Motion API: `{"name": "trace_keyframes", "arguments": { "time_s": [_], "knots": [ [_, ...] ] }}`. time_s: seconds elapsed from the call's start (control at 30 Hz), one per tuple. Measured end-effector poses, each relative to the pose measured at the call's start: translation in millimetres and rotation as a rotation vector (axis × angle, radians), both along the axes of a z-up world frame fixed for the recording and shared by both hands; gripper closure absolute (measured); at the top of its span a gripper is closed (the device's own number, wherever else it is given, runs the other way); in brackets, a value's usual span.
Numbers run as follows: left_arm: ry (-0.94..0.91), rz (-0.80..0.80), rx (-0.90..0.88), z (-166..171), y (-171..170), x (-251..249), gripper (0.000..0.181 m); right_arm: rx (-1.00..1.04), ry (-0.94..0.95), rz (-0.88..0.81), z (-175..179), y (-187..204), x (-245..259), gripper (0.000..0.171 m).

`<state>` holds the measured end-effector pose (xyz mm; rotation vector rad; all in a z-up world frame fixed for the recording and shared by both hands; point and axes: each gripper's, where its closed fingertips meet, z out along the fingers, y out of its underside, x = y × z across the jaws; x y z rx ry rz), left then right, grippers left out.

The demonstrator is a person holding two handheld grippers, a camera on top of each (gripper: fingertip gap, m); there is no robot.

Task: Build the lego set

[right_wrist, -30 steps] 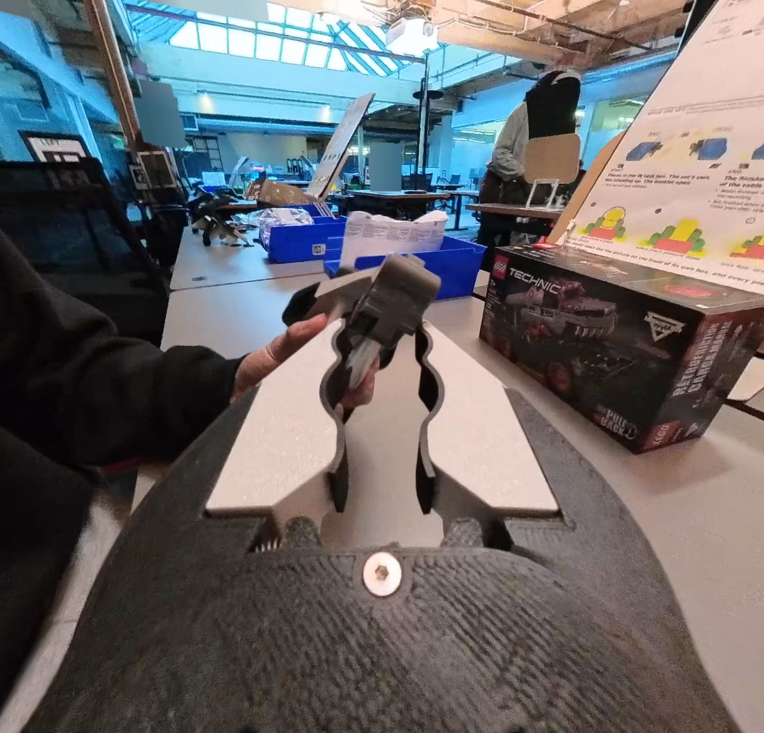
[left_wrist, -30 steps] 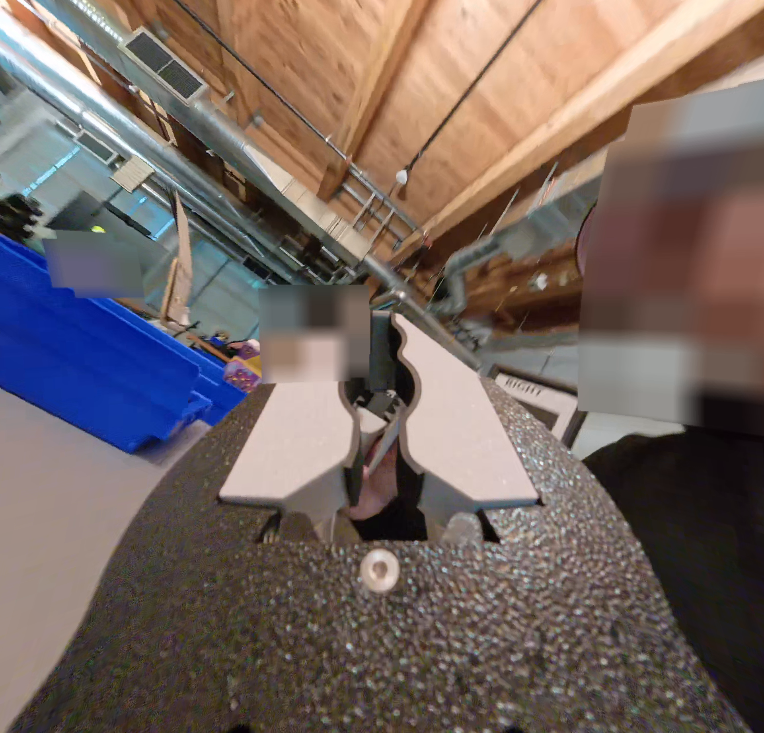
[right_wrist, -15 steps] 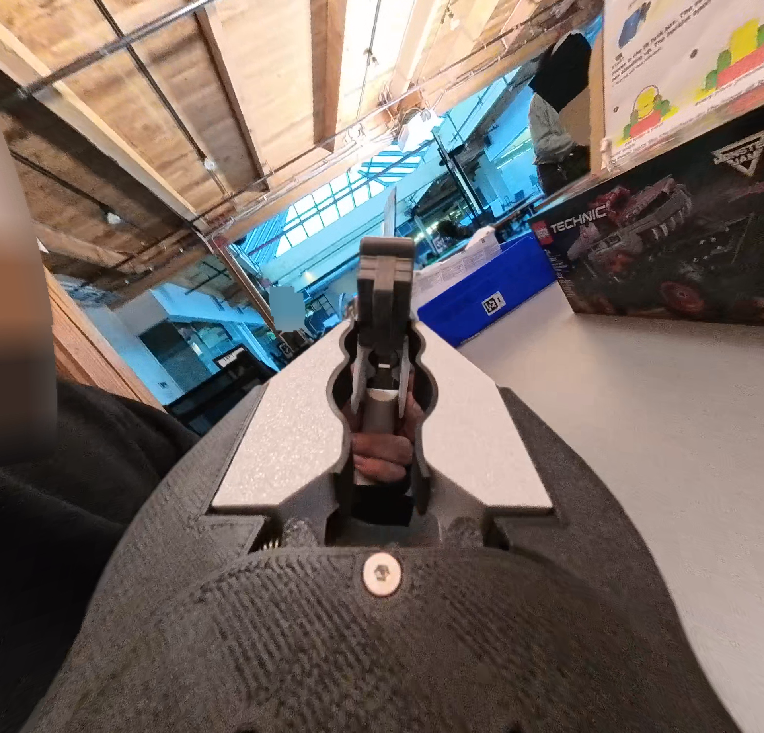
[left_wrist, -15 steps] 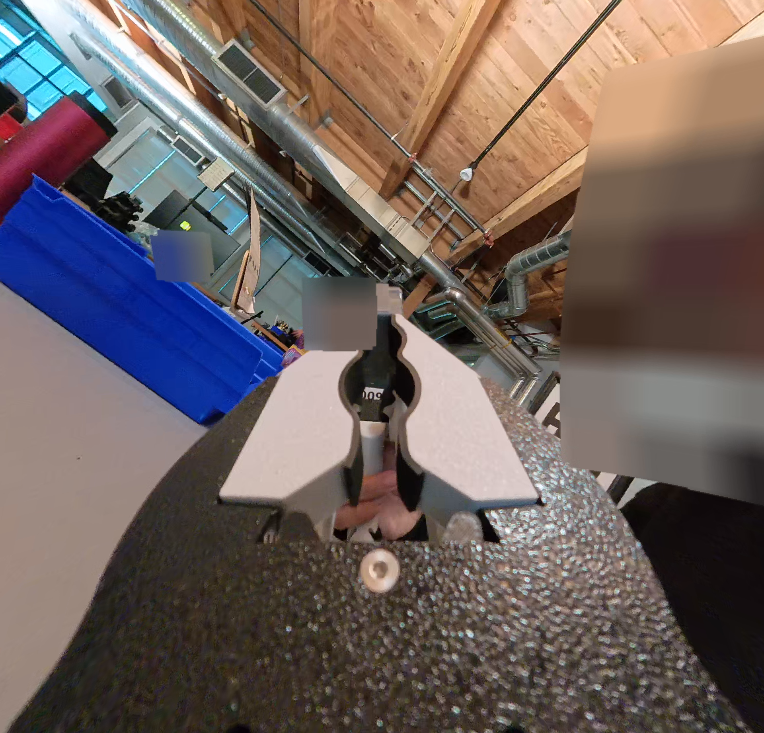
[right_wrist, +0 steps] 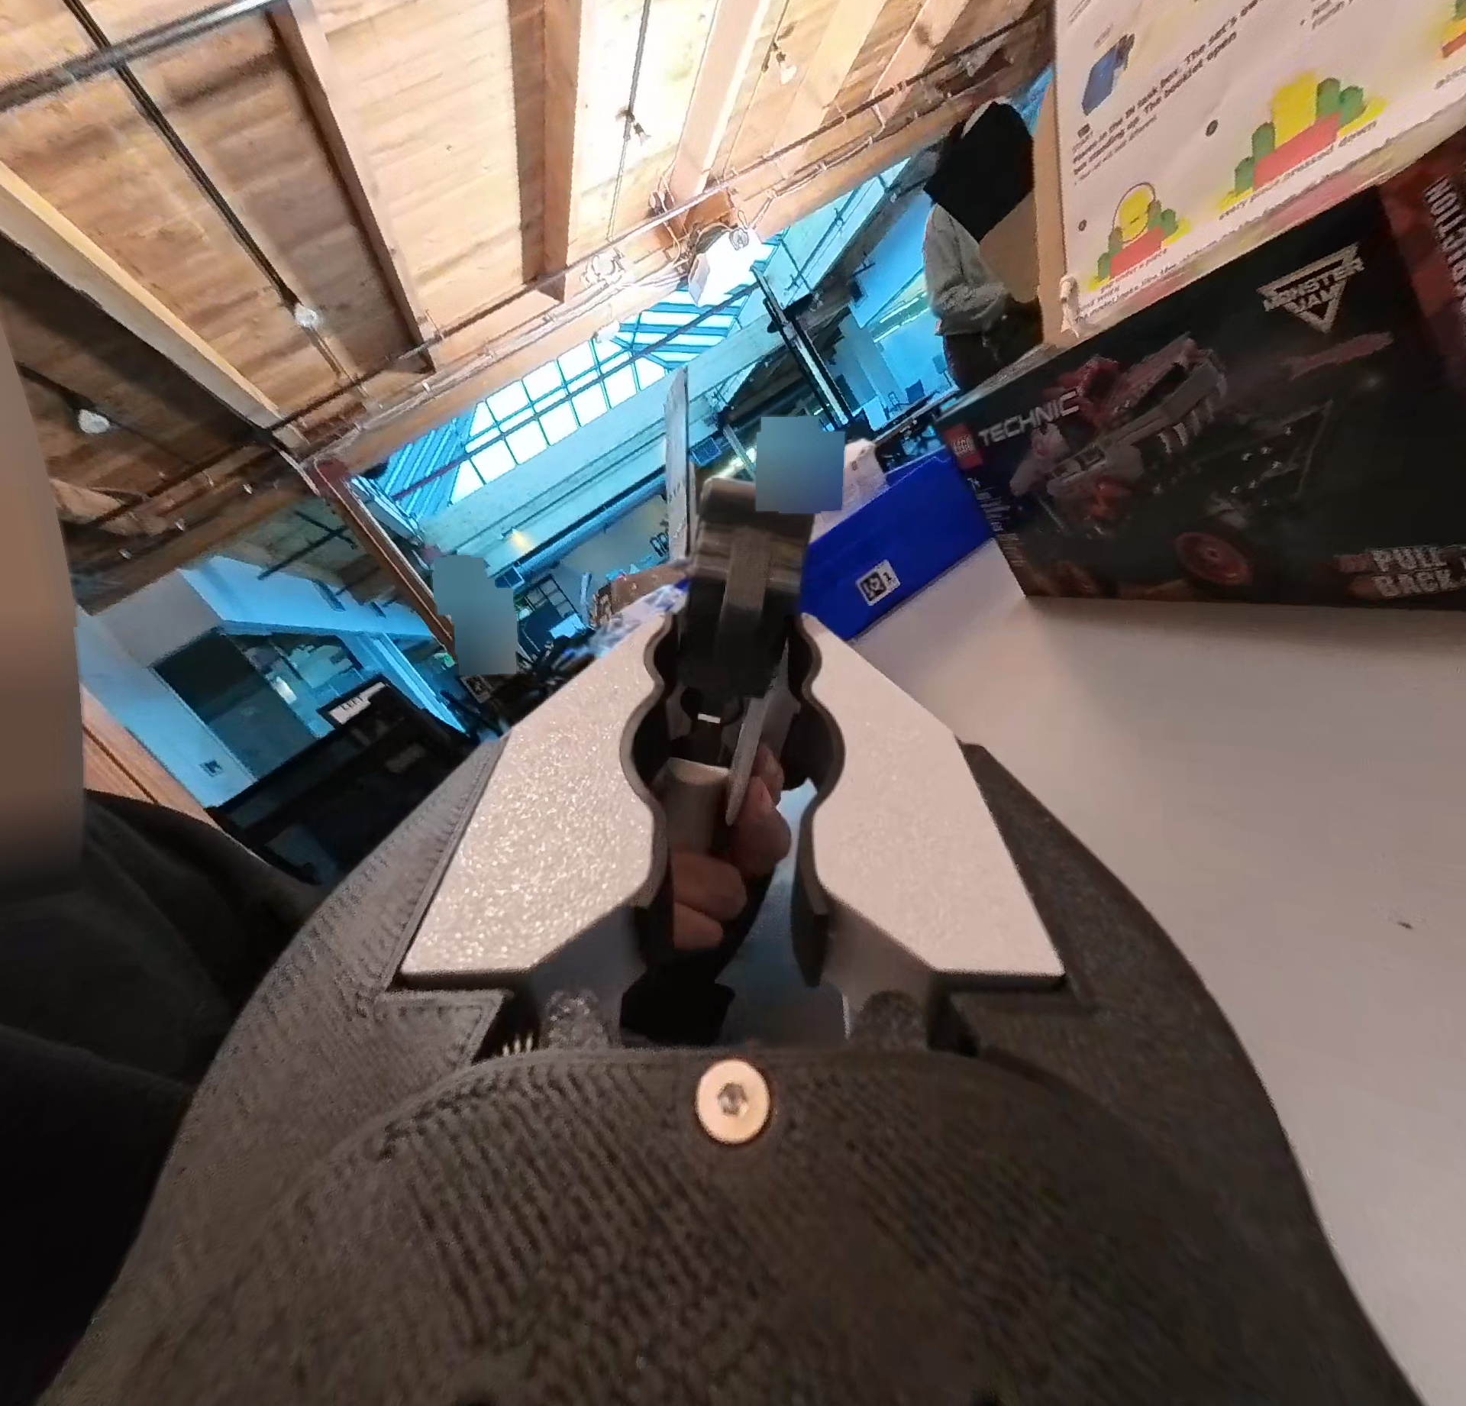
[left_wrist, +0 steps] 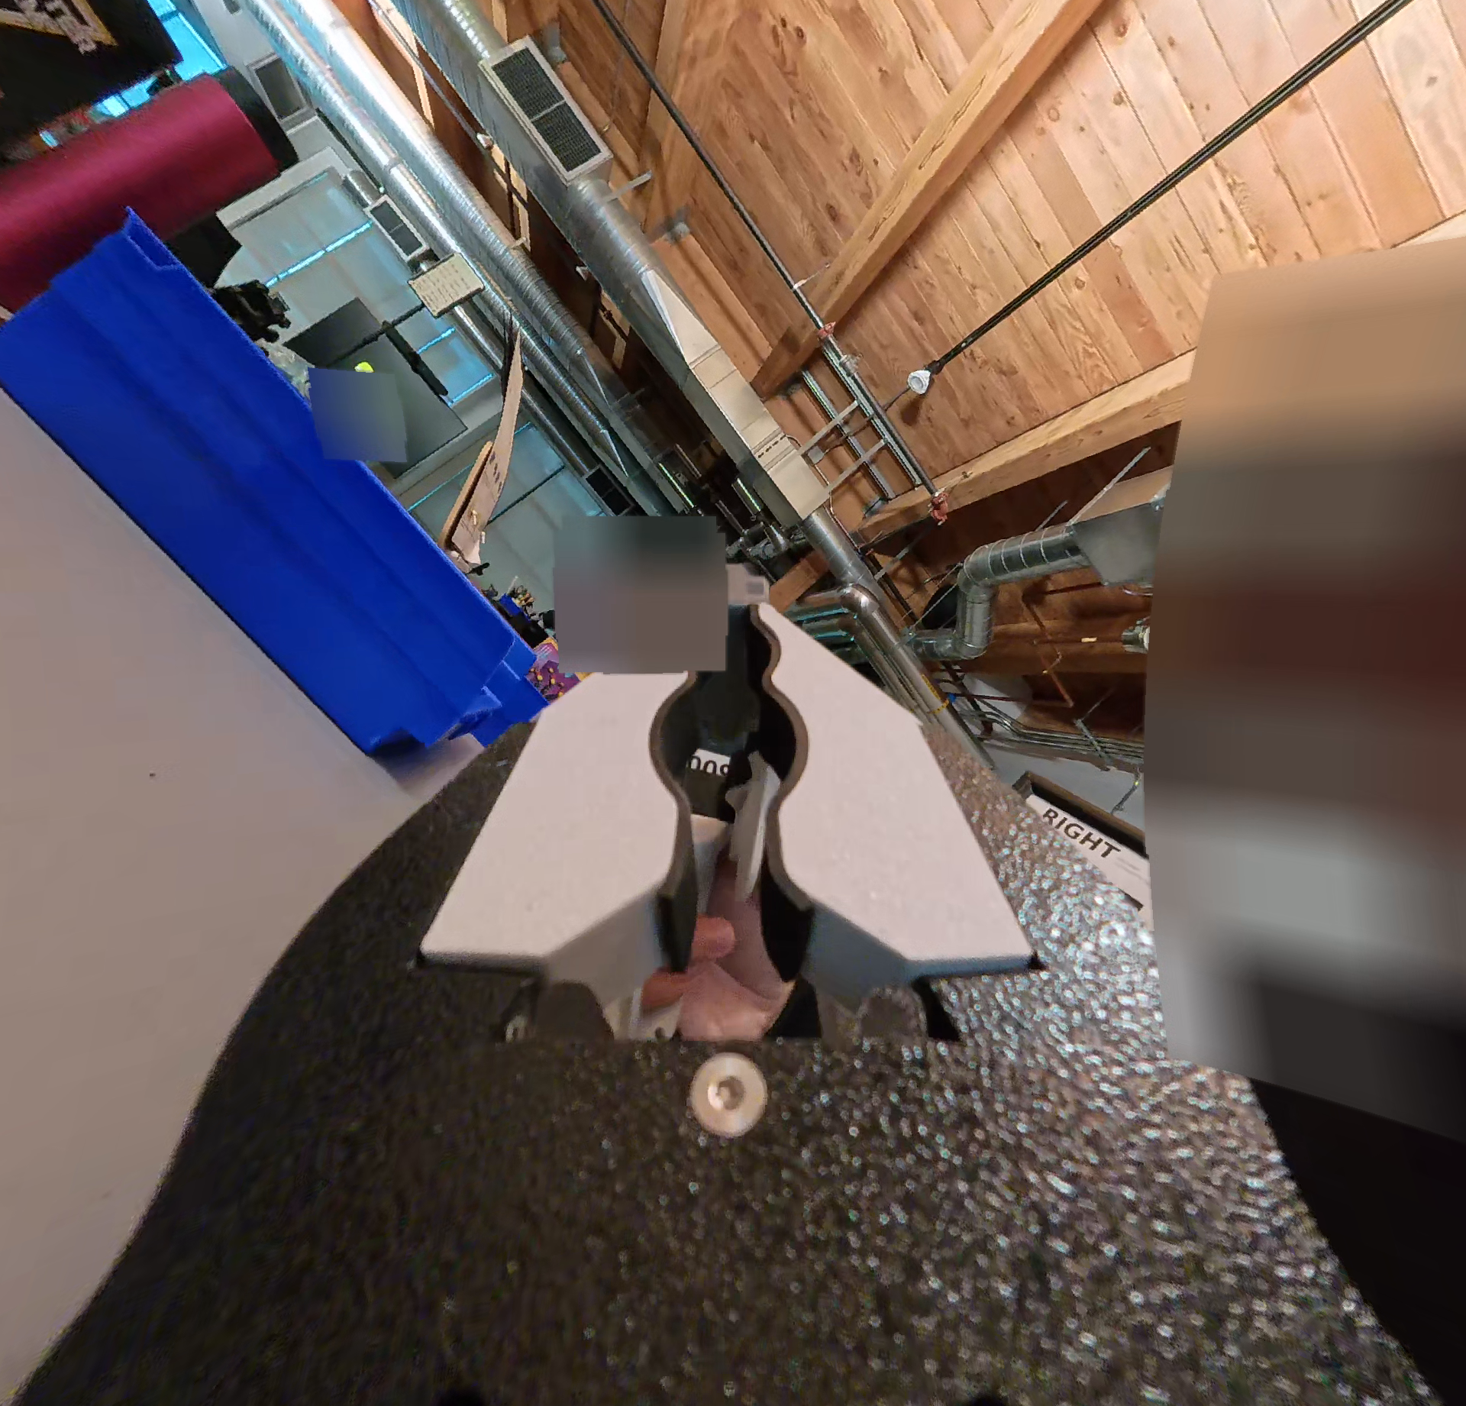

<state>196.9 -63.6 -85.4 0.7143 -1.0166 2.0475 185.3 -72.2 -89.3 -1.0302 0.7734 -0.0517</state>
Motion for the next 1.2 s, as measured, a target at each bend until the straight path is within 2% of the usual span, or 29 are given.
{"name": "trace_keyframes", "arguments": {
  "time_s": [0.1,0.2,0.33,0.47,0.53,0.7,0.83,0.9,0.97,1.03,1.17,1.2],
  "knots": [
    [-0.023,0.003,0.021,-1,0,0,0.177,-0.088,-0.018,-0.003,-3,1,-1,0.146],
    [-0.092,0.010,0.061,1,-2,-5,0.176,-0.066,-0.030,0.030,7,-8,-4,0.147],
    [-0.142,0.155,-0.002,17,21,10,0.170,0.200,0.074,-0.004,20,-43,3,0.147],
    [-0.206,0.188,0.041,18,25,11,0.172,0.475,0.150,-0.060,32,-87,8,0.147],
    [-0.233,0.173,0.071,16,20,6,0.172,0.519,0.167,-0.108,35,-105,8,0.147],
    [-0.264,0.098,0.113,9,5,-6,0.171,0.483,0.179,-0.272,36,-144,7,0.147],
    [-0.310,0.086,0.163,5,0,-11,0.171,0.199,0.125,-0.491,40,-187,4,0.148],
    [-0.347,0.091,0.206,1,-3,-13,0.169,-0.028,0.117,-0.695,37,-230,7,0.147],
    [-0.388,0.093,0.248,-2,-6,-16,0.165,-0.292,0.198,-0.901,21,-281,16,0.146],
    [-0.426,0.093,0.282,-4,-10,-19,0.160,-0.472,0.265,-0.937,10,-305,30,0.147],
    [-0.498,0.105,0.347,-9,-15,-23,0.150,-0.679,0.322,-0.843,5,-311,67,0.147],
    [-0.509,0.115,0.359,-10,-15,-23,0.148,-0.718,0.327,-0.824,4,-312,75,0.138]
  ]
}}
